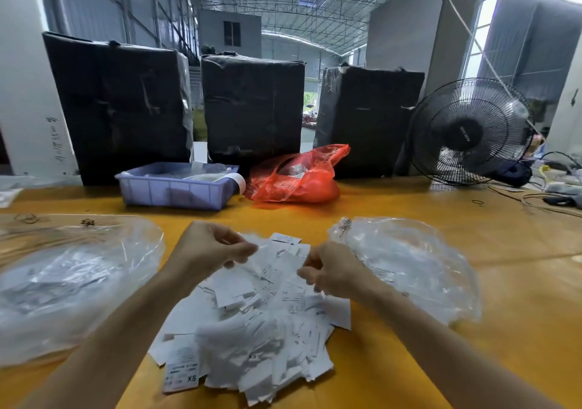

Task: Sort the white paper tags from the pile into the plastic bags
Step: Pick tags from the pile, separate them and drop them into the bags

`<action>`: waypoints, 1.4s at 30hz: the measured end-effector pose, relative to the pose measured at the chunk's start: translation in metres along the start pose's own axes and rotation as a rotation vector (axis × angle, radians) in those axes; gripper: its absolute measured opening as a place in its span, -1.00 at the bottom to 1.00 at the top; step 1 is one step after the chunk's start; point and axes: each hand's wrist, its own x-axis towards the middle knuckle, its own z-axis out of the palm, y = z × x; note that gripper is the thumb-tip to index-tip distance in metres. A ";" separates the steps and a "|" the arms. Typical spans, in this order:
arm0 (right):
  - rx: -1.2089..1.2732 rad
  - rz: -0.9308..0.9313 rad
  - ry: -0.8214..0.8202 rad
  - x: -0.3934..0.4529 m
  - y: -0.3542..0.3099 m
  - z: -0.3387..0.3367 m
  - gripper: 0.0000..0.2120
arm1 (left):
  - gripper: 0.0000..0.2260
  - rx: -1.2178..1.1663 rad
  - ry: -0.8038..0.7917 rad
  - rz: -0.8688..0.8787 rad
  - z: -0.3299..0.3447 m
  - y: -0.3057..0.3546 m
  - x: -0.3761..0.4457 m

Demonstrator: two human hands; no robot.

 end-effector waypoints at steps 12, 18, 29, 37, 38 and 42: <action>0.075 0.176 -0.160 -0.003 -0.004 0.019 -0.50 | -0.92 -0.133 -0.046 -0.073 0.008 -0.004 0.000; 0.053 0.154 -0.139 -0.006 -0.008 0.022 -0.52 | -0.79 -0.113 -0.068 -0.080 0.011 -0.004 -0.002; 0.160 0.207 0.033 -0.007 -0.014 0.030 -0.57 | -0.85 -0.141 -0.048 -0.091 0.015 -0.010 -0.002; 0.201 0.178 0.112 -0.002 -0.006 0.022 -0.86 | -0.91 -0.215 -0.095 -0.115 0.018 -0.009 -0.001; 0.212 0.187 0.121 -0.002 -0.005 0.021 -0.87 | -0.91 -0.224 -0.100 -0.120 0.018 -0.009 -0.001; 0.255 0.194 0.151 -0.002 -0.003 0.019 -0.79 | -0.91 -0.273 -0.111 -0.138 0.017 -0.008 -0.002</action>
